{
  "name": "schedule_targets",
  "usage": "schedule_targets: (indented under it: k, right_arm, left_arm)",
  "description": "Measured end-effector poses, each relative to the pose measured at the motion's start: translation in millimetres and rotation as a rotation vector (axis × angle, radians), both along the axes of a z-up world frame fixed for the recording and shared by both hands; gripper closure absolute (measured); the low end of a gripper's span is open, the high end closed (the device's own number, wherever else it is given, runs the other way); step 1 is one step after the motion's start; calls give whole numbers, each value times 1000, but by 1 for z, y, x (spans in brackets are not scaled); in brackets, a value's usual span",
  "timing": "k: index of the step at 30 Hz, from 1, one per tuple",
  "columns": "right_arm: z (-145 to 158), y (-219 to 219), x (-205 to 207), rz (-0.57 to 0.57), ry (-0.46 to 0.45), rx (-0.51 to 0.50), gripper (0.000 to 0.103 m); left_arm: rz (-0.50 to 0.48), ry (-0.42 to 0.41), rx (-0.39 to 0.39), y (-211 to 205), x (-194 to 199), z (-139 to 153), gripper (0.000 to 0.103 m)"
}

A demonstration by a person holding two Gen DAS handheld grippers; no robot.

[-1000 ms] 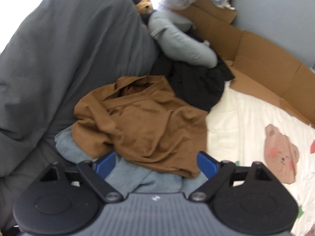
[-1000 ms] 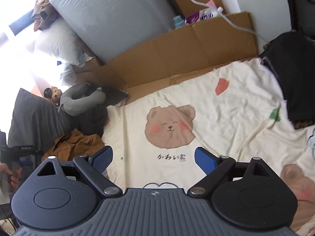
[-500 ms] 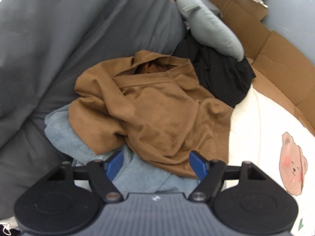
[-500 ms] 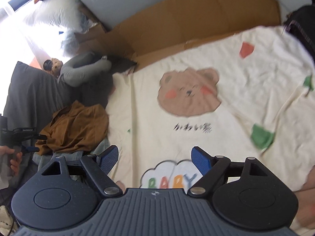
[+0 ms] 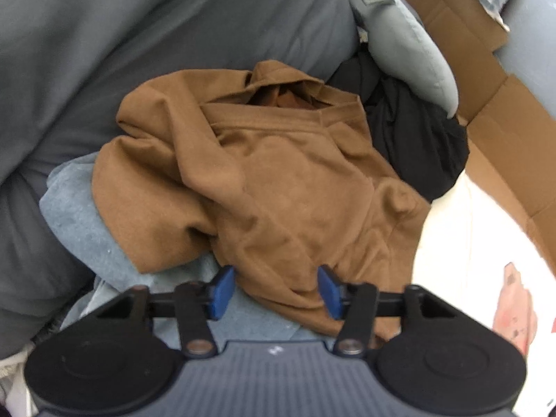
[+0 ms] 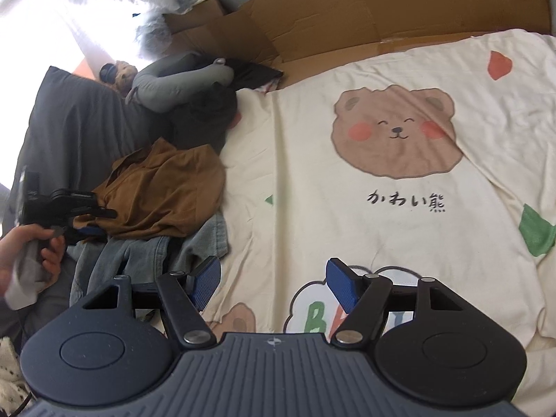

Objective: Fold clothes
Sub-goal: 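Grasp the brown hoodie with the left tool while the right tool grasps it too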

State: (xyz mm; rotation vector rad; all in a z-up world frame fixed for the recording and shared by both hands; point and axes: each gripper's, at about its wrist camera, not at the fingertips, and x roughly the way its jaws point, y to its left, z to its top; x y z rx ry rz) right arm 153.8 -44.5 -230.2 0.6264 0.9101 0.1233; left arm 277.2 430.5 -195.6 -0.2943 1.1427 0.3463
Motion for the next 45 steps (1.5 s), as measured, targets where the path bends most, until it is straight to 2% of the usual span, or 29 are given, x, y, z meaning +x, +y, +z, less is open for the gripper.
schedule_targets:
  k: [7,9,11,12,22,31,37,45]
  right_arm:
    - [2,8,-4,40,-4,-7,32]
    - [1,10,-5,41,1,-3,32]
    - [0,12,-6,42,2,0,32]
    - [0,13,-6,43,1,1,32]
    - [13,14,-7,46,-32,11,32]
    - [38,15,-3,81,-98,-21,32]
    - [50,19,3,79,-139,-14,28]
    - [52,28,10,78,-171,20,23]
  left_arm:
    - [-7,17,35,-4,4,-9,74]
    - [6,28,36,-1,4,-10,83]
    - [-11,27,34,-4,3,-7,98]
    - [-29,24,32,-7,2,-4,100]
    - [-207,-18,3,-40,-6,26,102]
    - [-404,-74,-89,-112,-21,68,102]
    - [-521,-69,-132,-160,-38,83,102]
    - [-617,-72,-217,-211,-62,104,102]
